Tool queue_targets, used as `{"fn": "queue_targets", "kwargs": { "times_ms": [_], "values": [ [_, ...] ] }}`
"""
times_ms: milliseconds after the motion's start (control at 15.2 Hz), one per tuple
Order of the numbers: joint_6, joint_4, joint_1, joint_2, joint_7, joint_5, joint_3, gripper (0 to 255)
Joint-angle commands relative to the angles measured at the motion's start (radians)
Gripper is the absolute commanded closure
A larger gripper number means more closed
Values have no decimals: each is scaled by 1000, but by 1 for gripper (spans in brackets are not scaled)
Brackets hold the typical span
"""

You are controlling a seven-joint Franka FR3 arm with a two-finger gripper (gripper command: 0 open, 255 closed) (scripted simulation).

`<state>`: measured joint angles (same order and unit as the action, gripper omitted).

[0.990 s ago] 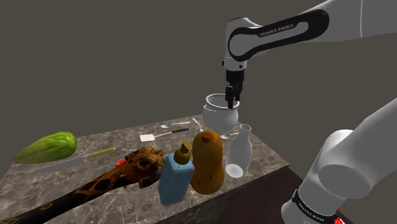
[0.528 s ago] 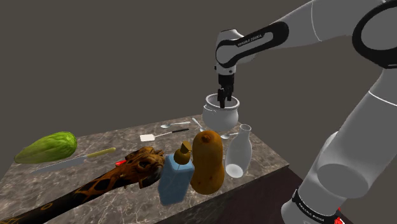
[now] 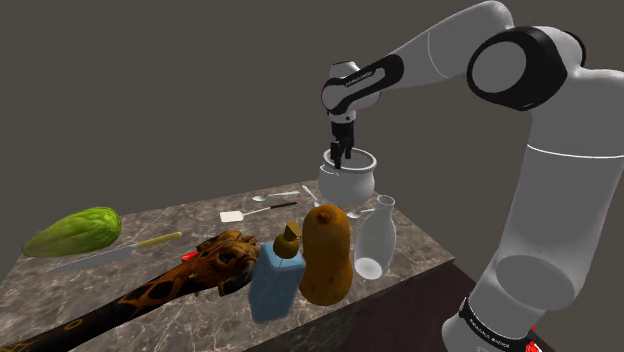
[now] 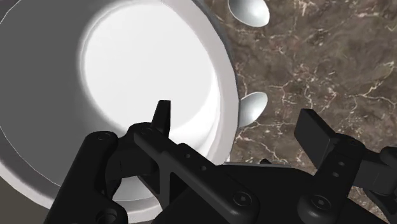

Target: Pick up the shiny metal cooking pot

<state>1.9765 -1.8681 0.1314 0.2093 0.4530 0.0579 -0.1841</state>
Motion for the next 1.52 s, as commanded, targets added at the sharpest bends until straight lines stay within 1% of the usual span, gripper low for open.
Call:
{"fn": "queue_targets", "kwargs": {
  "times_ms": [0,396,528,594,1188,1452],
  "values": [
    [14,17,5,31,7,-5,-1,0],
    [93,-25,7,68,6,-10,1,0],
    [93,-25,7,68,6,-10,1,0],
    [92,-24,7,68,6,-10,1,255],
    [93,-25,7,68,6,-10,1,255],
    [45,0,6,44,7,-7,-1,255]
  ]
}}
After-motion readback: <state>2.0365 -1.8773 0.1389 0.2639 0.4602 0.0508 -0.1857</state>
